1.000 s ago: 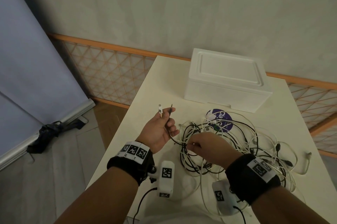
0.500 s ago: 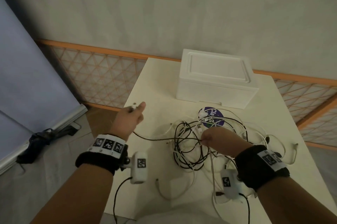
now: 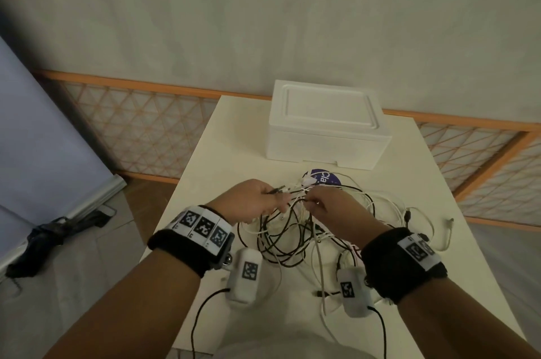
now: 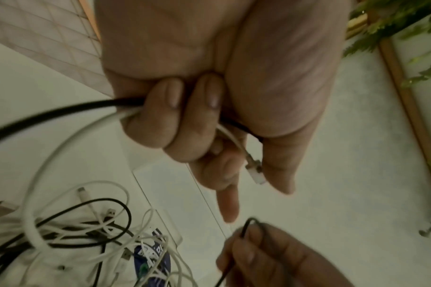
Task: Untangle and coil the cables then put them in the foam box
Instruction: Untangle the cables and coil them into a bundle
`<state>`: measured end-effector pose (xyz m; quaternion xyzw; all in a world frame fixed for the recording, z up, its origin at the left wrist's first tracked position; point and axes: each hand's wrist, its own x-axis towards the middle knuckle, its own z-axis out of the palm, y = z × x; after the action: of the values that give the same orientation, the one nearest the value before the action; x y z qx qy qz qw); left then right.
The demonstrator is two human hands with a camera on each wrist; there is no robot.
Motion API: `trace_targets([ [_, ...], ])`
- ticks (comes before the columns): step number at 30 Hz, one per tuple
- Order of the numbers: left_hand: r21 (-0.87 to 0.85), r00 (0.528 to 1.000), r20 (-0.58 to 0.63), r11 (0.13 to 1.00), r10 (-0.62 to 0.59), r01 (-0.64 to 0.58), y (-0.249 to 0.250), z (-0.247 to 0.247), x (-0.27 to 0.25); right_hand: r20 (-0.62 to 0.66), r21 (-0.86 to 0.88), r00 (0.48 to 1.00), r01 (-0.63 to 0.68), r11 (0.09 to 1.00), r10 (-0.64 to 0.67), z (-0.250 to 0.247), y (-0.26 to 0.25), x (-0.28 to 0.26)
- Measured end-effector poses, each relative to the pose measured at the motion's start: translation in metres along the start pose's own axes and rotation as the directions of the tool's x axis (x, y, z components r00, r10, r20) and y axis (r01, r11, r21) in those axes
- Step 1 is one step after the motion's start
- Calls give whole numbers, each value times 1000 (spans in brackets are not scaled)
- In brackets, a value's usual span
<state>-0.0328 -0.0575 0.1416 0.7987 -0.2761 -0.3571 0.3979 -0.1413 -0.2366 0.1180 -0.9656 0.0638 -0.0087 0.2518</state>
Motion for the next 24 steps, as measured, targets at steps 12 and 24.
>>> trace_targets([
  [12, -143, 916, -374, 967, 143, -210, 53, 8, 8, 1, 109, 999, -38, 993, 38, -6, 18, 6],
  [24, -143, 963, -248, 979, 109, -148, 40, 41, 34, -163, 223, 984, -40, 974, 77, -42, 26, 13],
])
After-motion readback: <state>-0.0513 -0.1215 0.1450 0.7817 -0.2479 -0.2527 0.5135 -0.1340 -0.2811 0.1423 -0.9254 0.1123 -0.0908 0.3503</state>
